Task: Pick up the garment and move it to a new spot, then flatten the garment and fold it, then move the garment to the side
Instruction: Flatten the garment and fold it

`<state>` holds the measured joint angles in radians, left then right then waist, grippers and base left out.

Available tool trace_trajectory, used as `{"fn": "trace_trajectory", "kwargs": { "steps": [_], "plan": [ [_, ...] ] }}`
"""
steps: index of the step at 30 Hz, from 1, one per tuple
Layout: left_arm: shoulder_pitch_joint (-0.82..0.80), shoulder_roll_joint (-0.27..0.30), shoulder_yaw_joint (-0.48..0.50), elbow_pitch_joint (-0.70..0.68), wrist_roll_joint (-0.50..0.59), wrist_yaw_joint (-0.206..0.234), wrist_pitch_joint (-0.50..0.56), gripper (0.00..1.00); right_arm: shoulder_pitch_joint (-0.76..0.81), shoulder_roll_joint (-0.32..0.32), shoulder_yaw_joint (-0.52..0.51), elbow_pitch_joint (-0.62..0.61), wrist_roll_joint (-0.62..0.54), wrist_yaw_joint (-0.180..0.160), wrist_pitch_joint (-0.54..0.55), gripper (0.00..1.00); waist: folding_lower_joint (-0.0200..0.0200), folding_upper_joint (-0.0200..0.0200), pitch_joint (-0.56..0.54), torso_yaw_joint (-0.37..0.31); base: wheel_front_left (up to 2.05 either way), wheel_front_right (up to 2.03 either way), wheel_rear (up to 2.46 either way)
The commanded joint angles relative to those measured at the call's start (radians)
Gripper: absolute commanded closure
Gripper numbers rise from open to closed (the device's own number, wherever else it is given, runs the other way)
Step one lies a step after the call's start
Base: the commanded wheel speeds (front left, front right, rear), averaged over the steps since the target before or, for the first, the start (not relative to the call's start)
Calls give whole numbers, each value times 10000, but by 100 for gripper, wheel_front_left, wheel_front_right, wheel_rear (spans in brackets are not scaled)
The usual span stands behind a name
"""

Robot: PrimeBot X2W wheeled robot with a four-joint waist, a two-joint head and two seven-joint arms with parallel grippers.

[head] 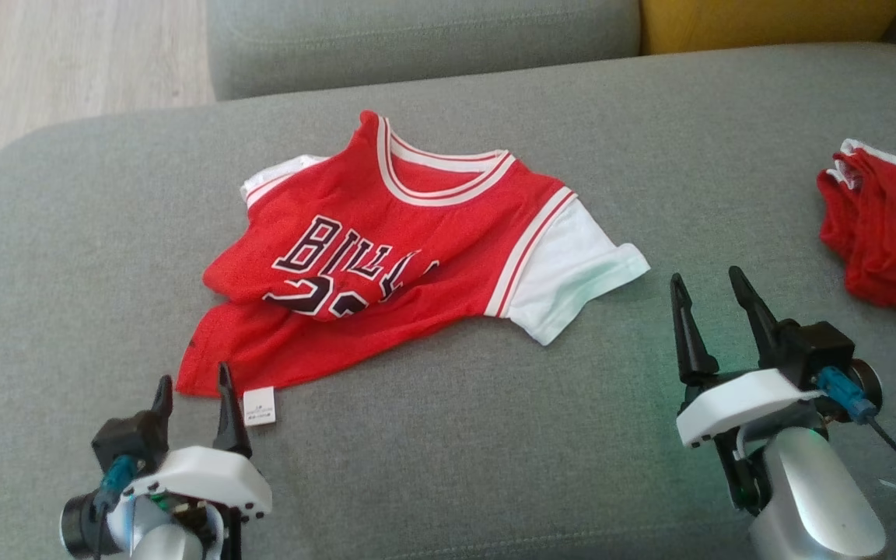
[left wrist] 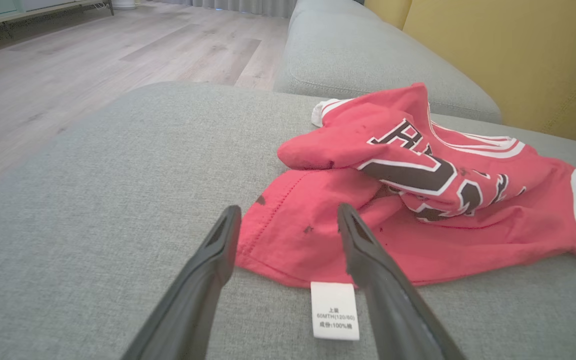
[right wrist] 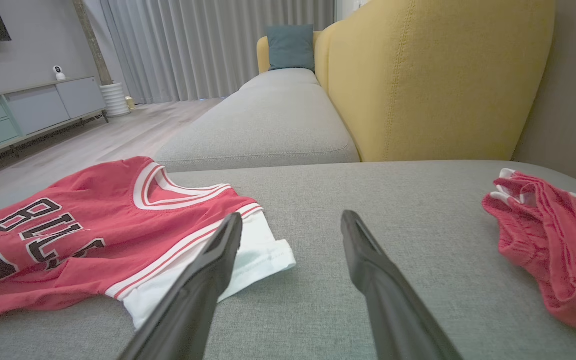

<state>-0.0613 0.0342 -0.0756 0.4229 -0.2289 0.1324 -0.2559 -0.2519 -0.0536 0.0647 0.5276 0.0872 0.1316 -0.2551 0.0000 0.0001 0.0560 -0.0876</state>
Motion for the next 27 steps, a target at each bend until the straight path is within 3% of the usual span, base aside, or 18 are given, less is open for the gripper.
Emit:
{"fn": "trace_trajectory", "kwargs": {
  "steps": [1,14,24,25,27],
  "plan": [
    [-297,160,264,-268,102,57,-59,0,-127,34,299,-360,53,-9,-66,0,0,-1,74,4,0,0,0],
    [-948,160,448,416,-49,259,-59,0,-538,34,194,-557,47,-9,-67,0,0,-1,1248,35,0,0,0],
    [-1533,160,538,1148,-138,87,-59,0,-914,34,67,-650,-97,-9,-67,0,0,-1,1976,53,0,0,0],
    [-1596,160,474,1256,-160,73,-59,2,-956,34,55,-603,-111,-9,-67,0,0,-1,2033,70,0,0,0],
    [-1706,160,339,1435,-197,31,-59,60,-1050,34,39,-483,-154,-9,-67,0,0,-1,2114,111,0,0,0]
  ]
}}
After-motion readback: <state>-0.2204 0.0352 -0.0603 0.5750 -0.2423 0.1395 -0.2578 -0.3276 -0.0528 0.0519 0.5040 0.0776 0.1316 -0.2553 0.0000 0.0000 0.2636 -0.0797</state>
